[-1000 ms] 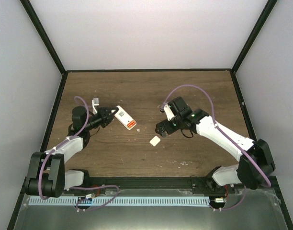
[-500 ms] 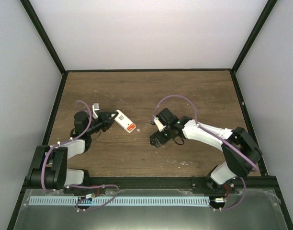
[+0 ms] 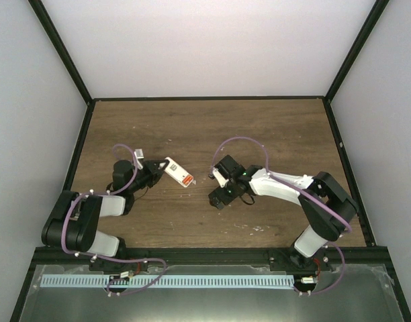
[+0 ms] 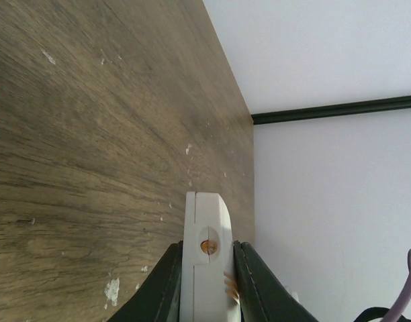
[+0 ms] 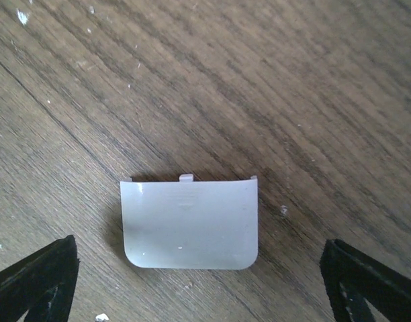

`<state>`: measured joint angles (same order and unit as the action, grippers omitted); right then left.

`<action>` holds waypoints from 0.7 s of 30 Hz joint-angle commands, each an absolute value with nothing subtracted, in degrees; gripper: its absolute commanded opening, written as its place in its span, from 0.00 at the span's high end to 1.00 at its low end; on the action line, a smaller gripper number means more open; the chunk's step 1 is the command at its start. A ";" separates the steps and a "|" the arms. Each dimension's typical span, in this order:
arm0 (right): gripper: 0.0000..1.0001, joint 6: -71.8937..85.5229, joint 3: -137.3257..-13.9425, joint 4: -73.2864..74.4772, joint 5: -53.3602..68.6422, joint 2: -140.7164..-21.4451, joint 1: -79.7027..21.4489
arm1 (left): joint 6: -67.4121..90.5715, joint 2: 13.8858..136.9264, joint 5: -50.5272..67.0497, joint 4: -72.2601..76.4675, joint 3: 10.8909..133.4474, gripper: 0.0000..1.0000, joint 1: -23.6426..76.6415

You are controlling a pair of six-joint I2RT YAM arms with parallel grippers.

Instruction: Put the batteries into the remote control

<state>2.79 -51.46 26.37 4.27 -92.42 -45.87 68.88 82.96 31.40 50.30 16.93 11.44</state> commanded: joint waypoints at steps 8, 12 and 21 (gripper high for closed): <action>0.21 1.36 -51.04 25.57 2.47 -95.55 -47.63 | 72.71 94.53 22.85 73.53 12.08 1.00 13.80; 0.26 1.02 -51.49 26.05 2.46 -96.51 -47.70 | 74.51 99.91 21.03 79.82 10.38 1.00 13.90; 0.41 0.08 -52.46 27.13 3.34 -97.82 -47.81 | 76.40 105.00 18.59 83.75 9.02 1.00 14.46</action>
<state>0.73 -51.96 25.45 2.00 -95.70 -47.11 75.50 104.36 20.60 77.56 9.63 14.11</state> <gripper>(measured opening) 0.611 0.162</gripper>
